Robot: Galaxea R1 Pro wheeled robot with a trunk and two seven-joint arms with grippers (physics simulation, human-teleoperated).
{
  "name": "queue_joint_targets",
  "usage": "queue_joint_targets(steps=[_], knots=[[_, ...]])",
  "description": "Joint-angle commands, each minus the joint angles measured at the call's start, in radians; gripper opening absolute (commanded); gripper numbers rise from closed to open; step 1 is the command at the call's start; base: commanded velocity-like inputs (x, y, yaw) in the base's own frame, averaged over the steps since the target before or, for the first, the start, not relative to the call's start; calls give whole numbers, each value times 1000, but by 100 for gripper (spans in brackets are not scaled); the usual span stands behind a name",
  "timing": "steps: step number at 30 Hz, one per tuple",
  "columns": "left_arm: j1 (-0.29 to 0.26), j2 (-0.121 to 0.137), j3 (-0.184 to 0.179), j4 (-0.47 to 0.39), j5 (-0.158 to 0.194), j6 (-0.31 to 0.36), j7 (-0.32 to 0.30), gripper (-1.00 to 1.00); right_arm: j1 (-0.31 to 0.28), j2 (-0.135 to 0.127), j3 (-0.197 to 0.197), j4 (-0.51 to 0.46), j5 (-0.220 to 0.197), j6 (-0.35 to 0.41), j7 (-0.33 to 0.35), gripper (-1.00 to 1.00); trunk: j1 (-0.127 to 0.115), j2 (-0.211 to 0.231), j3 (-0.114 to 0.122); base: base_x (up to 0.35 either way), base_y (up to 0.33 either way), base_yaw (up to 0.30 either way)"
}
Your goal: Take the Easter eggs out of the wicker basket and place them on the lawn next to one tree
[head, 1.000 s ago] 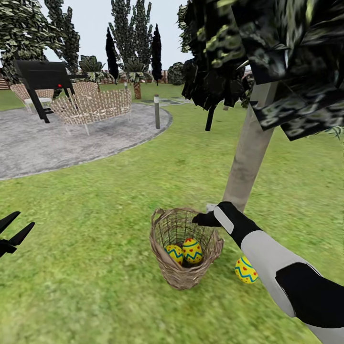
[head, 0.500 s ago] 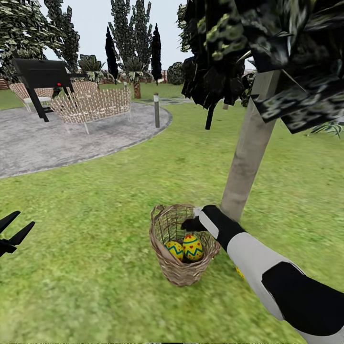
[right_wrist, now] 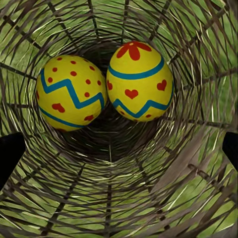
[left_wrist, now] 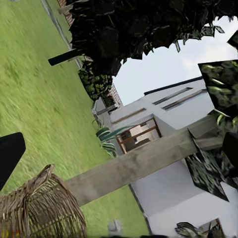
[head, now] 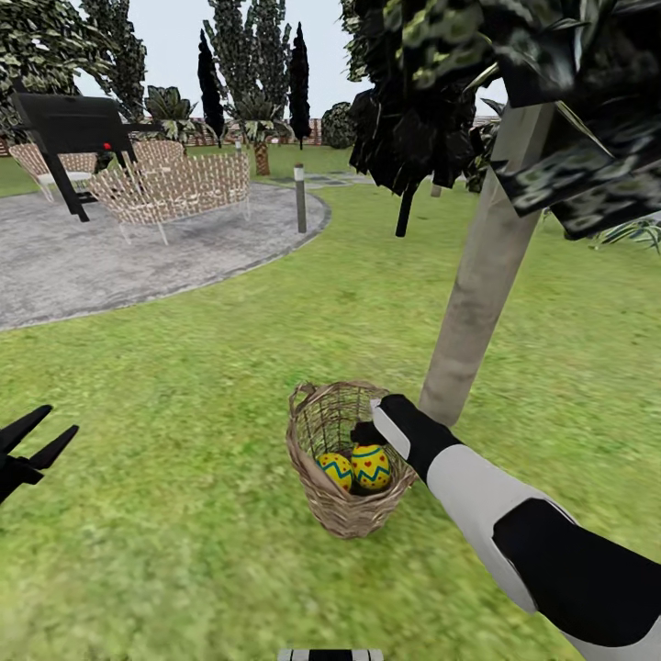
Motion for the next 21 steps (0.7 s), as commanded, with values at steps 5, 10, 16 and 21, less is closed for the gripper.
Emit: queue_joint_targets(steps=[5, 10, 16, 21], knots=[[-1, 0, -4, 1, -1, 5, -4, 100, -1, -6, 9, -13, -8, 2, -1, 100, 0, 0, -1, 0, 0, 0], [-1, 1, -4, 1, -1, 5, -4, 100, -1, -5, 10, -10, -9, 2, 0, 100, 0, 0, -1, 181, 0, 0], [-1, 2, -4, 0, -2, 5, -4, 100, 0, -5, 10, -10, -9, 2, -2, 100, 0, 0, -1, 311, 0, 0], [-1, 1, -4, -1, -1, 5, -4, 100, -1, -5, 9, -4, -15, 9, -8, 100, 0, 0, -1, 133, 0, 0]])
